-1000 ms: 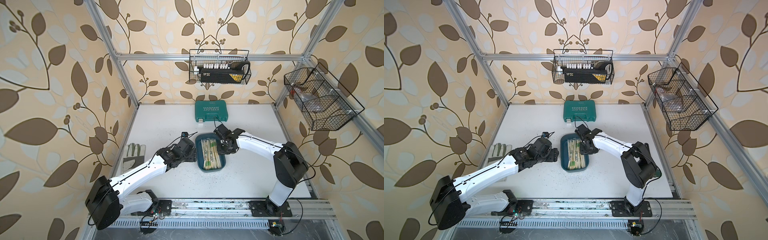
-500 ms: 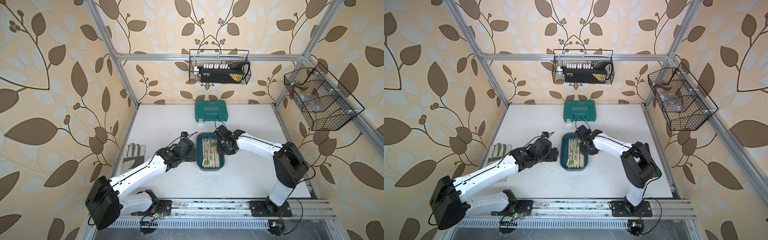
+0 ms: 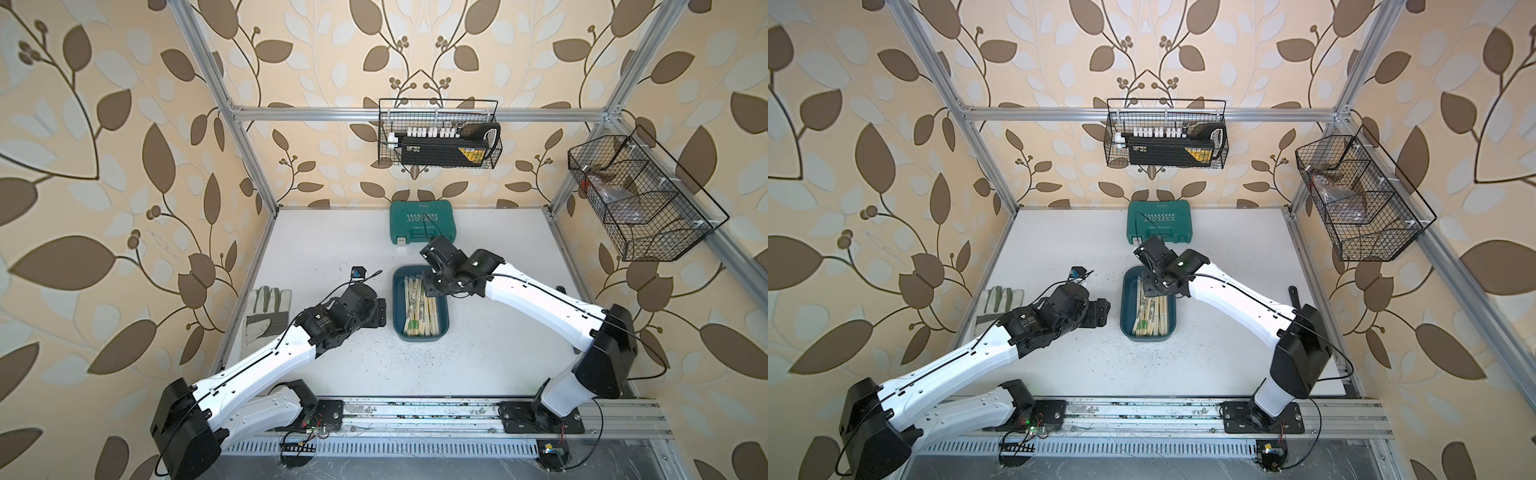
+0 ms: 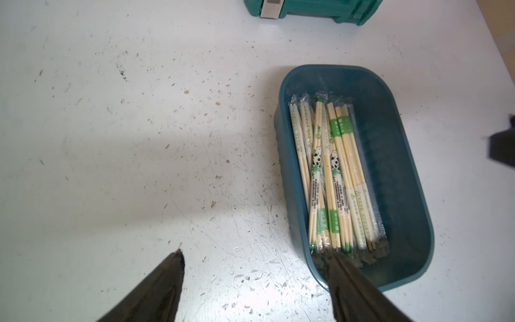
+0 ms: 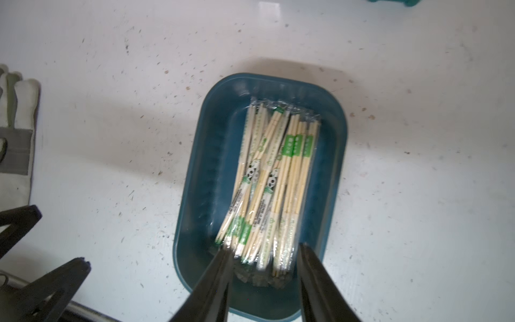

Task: Take the paired disposable chopsticks out of the storage box
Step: Pick up the paired disposable chopsticks from the storage box.

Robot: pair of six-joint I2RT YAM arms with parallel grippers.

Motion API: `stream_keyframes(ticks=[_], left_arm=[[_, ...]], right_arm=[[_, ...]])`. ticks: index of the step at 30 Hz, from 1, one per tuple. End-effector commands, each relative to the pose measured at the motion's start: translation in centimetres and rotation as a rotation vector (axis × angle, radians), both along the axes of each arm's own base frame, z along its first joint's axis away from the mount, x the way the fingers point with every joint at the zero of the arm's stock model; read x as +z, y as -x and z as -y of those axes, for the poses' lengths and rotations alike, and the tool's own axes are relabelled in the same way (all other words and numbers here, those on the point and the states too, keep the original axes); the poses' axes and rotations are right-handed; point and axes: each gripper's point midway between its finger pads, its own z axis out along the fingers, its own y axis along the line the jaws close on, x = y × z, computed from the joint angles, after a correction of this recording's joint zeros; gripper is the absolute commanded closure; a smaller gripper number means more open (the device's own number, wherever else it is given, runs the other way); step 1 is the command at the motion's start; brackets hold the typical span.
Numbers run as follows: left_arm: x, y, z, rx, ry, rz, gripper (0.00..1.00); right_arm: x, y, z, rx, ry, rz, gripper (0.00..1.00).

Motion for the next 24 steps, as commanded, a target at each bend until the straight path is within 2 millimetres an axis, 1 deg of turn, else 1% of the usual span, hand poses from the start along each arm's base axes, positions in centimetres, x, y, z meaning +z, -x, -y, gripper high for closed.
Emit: stream_keyframes(ticks=[1, 2, 4, 8, 10, 14, 18, 24], left_arm=[[0.6, 0.0, -0.5, 0.008, -0.017, 0.028, 0.17], [0.4, 0.1, -0.5, 0.009, -0.020, 0.019, 0.17], [-0.1, 0.2, -0.5, 0.013, -0.027, 0.001, 0.17], [-0.8, 0.4, -0.2, -0.001, -0.030, -0.030, 0.16], [-0.9, 0.4, -0.1, -0.005, -0.029, -0.031, 0.16], [-0.6, 0.3, -0.1, -0.007, -0.034, -0.020, 0.16], [-0.4, 0.2, -0.1, -0.009, -0.038, -0.013, 0.16], [-0.3, 0.2, -0.2, -0.011, -0.046, -0.016, 0.16]], right_arm=[[-5.1, 0.5, -1.8, 0.044, 0.098, -0.124, 0.59], [-5.8, 0.4, -2.3, 0.046, 0.106, -0.137, 0.59], [-6.8, 0.0, -2.7, 0.039, 0.123, -0.147, 0.59], [-8.0, -0.5, -2.5, 0.015, 0.164, -0.147, 0.58], [-8.6, -0.7, -2.5, 0.008, 0.169, -0.153, 0.58], [-10.0, -1.0, -3.1, 0.010, 0.158, -0.171, 0.58], [-10.9, -1.2, -3.8, 0.013, 0.156, -0.191, 0.59], [-11.8, -1.8, -3.3, -0.027, 0.164, -0.204, 0.60]])
